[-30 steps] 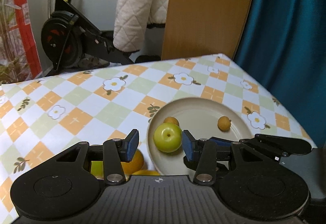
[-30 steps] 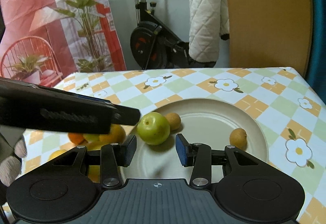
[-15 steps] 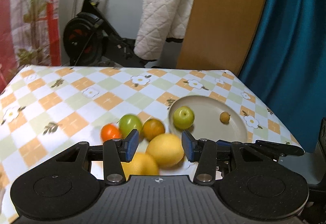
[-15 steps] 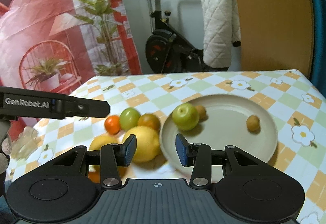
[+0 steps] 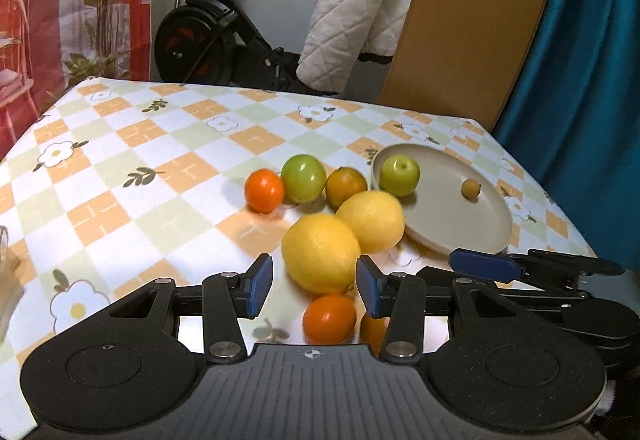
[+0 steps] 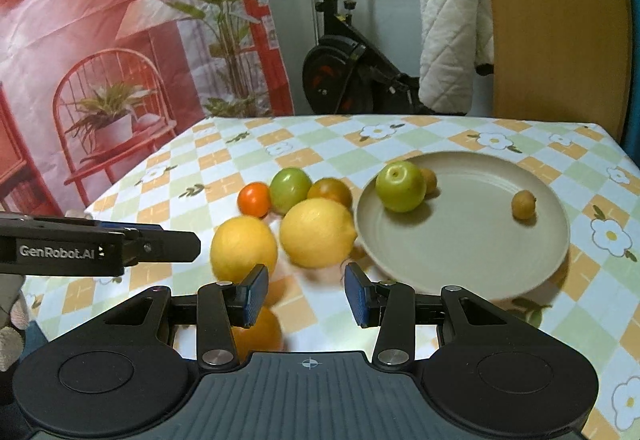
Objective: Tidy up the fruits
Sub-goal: 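Move the left gripper back toward the dark orange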
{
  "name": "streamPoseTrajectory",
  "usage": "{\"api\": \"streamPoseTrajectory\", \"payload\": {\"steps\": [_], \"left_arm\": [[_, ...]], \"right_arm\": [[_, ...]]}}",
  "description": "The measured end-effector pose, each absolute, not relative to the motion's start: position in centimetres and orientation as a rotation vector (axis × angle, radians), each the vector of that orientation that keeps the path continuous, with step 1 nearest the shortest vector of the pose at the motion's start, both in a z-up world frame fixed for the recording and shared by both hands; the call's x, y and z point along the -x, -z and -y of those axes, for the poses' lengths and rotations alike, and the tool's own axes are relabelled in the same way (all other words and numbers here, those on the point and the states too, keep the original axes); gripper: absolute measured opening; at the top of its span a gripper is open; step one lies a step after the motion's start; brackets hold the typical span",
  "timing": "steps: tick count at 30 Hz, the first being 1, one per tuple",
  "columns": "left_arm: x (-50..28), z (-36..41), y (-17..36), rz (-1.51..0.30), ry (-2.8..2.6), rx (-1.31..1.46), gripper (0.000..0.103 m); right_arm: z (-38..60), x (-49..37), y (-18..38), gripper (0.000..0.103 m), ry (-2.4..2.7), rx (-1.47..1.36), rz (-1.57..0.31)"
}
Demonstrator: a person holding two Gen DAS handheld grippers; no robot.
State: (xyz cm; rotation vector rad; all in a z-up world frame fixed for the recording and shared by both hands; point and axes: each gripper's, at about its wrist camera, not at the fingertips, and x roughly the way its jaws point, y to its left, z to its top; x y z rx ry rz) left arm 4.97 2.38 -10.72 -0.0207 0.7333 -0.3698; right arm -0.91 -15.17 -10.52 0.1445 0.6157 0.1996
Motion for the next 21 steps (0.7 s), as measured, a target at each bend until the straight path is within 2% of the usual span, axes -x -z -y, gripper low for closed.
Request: {"api": "streamPoseTrajectory", "payload": {"steps": [21], "left_arm": [[-3.3, -2.8, 11.4, -0.728, 0.384, 0.000, 0.048]], "right_arm": [[11.7, 2.1, 11.6, 0.040, -0.257, -0.058, -0.687]]}}
